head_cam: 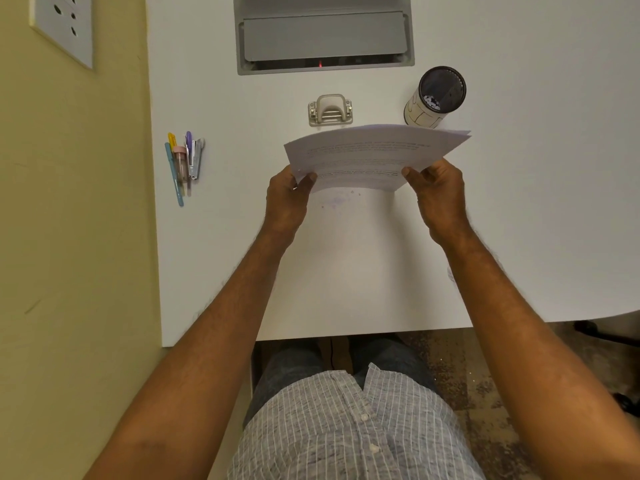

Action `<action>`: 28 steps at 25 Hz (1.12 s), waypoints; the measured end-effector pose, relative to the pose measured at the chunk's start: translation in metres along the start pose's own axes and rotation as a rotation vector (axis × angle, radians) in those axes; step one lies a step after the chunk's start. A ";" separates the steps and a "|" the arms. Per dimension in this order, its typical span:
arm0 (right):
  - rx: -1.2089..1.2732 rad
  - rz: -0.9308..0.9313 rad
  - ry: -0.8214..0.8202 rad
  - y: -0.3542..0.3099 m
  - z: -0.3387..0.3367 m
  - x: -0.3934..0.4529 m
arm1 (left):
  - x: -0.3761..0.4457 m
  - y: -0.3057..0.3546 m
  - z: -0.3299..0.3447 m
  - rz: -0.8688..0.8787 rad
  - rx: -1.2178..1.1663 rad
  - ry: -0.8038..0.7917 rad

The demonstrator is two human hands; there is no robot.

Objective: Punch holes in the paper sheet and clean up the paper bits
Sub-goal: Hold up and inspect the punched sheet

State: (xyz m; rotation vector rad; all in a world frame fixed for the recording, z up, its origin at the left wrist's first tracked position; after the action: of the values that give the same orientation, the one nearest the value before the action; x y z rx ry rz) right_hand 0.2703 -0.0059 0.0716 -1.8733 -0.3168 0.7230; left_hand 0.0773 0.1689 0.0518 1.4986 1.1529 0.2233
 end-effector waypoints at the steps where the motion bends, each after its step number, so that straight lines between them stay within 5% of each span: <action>1: -0.004 0.000 0.003 0.000 0.000 0.000 | 0.001 0.001 0.000 -0.004 -0.011 0.001; 11: 0.076 -0.081 0.068 -0.021 -0.016 -0.003 | 0.001 0.013 -0.022 0.019 -0.172 0.022; 28: 0.022 -0.114 0.091 -0.003 -0.020 -0.007 | -0.005 0.025 -0.005 0.169 -0.052 0.058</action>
State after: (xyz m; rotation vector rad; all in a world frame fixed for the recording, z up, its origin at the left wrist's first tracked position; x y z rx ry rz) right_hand 0.2771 -0.0232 0.0816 -1.8448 -0.3529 0.5601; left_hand 0.0841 0.1724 0.0770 1.5530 1.0587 0.4107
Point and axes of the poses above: each hand's wrist, its own x-axis towards the middle knuckle, its own z-axis out of the palm, y = z × x, the point moved 7 cm from there along x, towards the middle knuckle, and after that the axes turned 6 degrees about x, right-handed, at the moved point
